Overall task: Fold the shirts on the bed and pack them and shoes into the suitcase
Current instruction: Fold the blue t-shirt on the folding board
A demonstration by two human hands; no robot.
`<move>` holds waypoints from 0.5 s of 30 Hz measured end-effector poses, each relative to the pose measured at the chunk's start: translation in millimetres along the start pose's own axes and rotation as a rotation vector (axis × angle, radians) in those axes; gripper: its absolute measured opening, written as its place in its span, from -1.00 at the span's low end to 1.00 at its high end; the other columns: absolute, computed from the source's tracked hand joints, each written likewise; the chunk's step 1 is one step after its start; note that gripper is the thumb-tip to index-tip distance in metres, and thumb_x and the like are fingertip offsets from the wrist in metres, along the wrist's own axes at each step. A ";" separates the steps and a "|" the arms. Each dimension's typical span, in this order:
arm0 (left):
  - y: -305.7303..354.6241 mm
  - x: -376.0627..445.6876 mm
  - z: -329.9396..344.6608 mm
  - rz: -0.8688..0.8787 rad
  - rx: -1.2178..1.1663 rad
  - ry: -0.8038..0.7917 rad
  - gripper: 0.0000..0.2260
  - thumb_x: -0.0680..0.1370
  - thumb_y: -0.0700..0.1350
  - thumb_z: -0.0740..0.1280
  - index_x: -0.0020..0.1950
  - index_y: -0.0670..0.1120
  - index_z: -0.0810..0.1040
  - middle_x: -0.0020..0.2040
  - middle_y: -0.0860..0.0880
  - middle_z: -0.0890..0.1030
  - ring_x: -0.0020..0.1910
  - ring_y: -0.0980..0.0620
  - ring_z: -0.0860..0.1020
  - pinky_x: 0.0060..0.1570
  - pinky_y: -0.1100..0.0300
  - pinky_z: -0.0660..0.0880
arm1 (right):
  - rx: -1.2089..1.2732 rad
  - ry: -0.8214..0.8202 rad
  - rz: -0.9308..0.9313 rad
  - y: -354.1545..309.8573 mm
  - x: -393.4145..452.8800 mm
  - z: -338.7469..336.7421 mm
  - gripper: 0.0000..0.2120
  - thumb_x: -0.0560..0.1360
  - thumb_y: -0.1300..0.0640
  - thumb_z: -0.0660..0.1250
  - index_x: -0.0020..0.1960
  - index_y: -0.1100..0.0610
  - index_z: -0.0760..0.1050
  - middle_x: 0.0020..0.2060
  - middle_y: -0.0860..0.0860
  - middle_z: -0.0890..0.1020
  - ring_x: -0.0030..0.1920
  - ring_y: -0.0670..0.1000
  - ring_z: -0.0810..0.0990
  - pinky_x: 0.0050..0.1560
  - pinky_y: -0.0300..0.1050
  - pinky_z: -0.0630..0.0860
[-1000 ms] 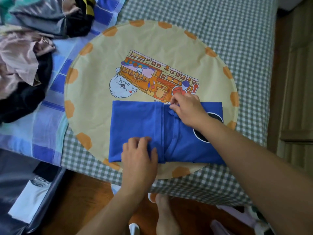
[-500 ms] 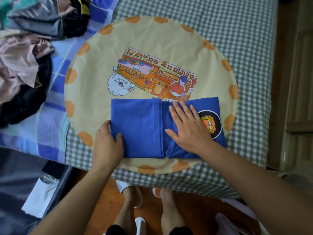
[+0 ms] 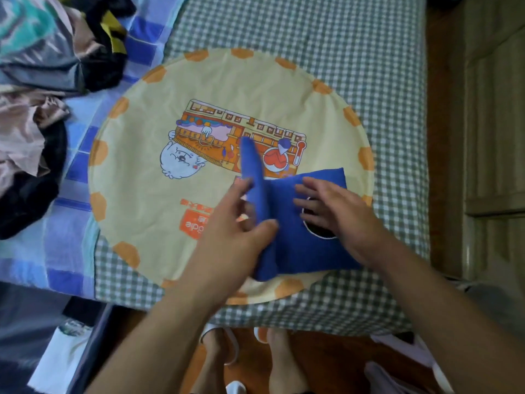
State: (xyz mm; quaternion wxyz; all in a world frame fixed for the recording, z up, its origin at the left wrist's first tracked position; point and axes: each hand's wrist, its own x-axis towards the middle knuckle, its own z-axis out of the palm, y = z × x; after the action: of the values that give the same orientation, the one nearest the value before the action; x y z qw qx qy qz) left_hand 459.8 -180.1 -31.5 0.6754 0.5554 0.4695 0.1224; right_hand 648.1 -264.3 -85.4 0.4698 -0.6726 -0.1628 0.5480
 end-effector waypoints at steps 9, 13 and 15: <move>-73.4 30.2 91.1 0.153 0.643 0.148 -0.53 0.66 -0.13 0.25 0.58 -0.06 0.30 0.48 -0.05 0.34 0.47 -0.03 0.28 0.49 0.18 0.19 | -0.557 0.337 -0.152 38.6 -0.6 -39.1 -0.34 0.63 0.23 0.23 0.61 -0.17 0.10 0.41 -0.28 0.30 0.25 -0.24 0.38 0.22 -0.52 0.33; -117.3 40.2 80.0 0.295 1.097 0.173 -0.46 0.69 0.13 0.04 0.63 -0.07 0.22 0.63 -0.20 0.10 0.60 -0.29 0.06 0.56 -0.16 0.07 | -0.780 0.405 -0.360 40.4 7.8 -37.6 -0.40 0.67 0.24 0.19 0.62 -0.10 0.13 0.28 -0.03 0.51 0.10 -0.17 0.43 0.06 -0.59 0.28; -121.0 44.5 87.2 0.267 1.116 0.180 -0.42 0.69 0.18 -0.02 0.66 -0.06 0.13 0.65 -0.19 -0.01 0.63 -0.26 -0.06 0.57 -0.13 -0.04 | -0.766 0.386 -0.391 35.0 17.4 -38.7 -0.45 0.68 0.23 0.16 0.62 -0.05 0.15 0.31 0.02 0.53 0.19 -0.05 0.51 0.16 -0.42 0.35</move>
State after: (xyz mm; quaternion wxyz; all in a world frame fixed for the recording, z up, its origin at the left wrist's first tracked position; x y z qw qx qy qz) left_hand 507.4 -247.7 -163.4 0.2164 0.8692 0.4445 -0.0127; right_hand 678.2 -286.7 -125.5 0.3038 -0.8438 -0.3869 0.2146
